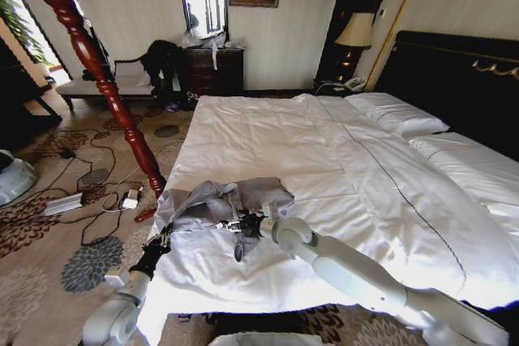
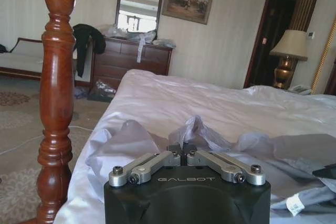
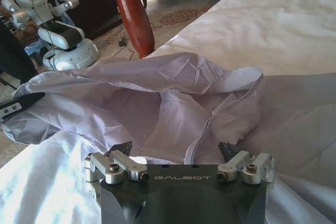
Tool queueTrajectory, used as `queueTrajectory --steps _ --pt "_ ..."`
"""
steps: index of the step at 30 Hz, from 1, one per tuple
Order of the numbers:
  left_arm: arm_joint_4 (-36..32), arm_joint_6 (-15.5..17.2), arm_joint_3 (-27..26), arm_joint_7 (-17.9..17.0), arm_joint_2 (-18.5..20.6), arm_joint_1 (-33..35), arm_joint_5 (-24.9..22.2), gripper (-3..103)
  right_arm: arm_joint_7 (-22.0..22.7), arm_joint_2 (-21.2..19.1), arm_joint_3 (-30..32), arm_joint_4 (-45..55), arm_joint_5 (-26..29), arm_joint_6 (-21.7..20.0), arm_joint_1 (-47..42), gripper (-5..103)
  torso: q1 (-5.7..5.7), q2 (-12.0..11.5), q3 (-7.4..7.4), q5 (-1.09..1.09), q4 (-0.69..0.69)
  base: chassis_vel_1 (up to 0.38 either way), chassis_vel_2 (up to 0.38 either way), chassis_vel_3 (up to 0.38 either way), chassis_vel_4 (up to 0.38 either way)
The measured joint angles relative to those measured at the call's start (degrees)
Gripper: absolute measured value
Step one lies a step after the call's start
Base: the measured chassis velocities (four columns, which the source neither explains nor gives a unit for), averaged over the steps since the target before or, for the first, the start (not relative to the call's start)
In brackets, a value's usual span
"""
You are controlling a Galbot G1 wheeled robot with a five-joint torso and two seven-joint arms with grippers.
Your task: Pick up the clothes from the bed and hang them on the clothes hanger.
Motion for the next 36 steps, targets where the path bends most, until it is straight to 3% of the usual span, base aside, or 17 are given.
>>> queueTrajectory --steps 10,11,16,23,25,27,36 --pt "0.3 0.0 -1.1 0.1 0.0 -0.4 -1.2 1 0.2 0.5 -2.5 -2.0 0.1 -0.3 1.2 66 0.0 0.0 0.0 0.0 0.0 0.0 0.0 0.0 0.0" --pt "0.3 0.0 -1.1 0.1 0.0 -0.2 -1.2 1 0.5 0.7 -2.7 -2.3 0.1 -0.3 1.3 55 0.0 0.0 0.0 0.0 0.01 0.0 0.0 0.0 0.0" --pt "0.4 -0.2 -1.3 0.3 0.0 0.1 -1.2 1 1.0 0.8 -3.2 -2.8 0.4 -0.3 1.6 44 0.0 0.0 0.0 0.0 0.01 0.0 0.0 0.0 0.0" --pt "0.3 -0.2 -1.2 0.3 -0.2 0.1 -1.2 1 0.8 0.5 -3.2 -2.8 -1.2 0.2 1.0 11 0.0 0.0 0.0 0.0 0.01 0.0 0.0 0.0 0.0" --pt "0.2 -0.2 -1.2 0.3 -0.2 0.1 -1.1 1 0.8 0.5 -3.2 -2.8 -1.2 0.2 1.0 11 0.0 0.0 0.0 0.0 0.01 0.0 0.0 0.0 0.0" --pt "0.0 -0.2 -1.1 0.3 -0.3 0.1 -1.0 1 0.8 0.3 -2.9 -2.5 -1.4 0.4 0.8 2 0.0 0.0 0.0 0.0 0.01 0.0 0.0 0.0 0.0" --pt "-0.6 0.1 -1.1 0.0 -0.2 0.4 0.1 1 0.9 -0.9 -1.0 -0.9 -4.0 2.4 -1.0 0 0.0 0.0 0.0 0.0 0.01 0.0 0.0 0.0 0.0"
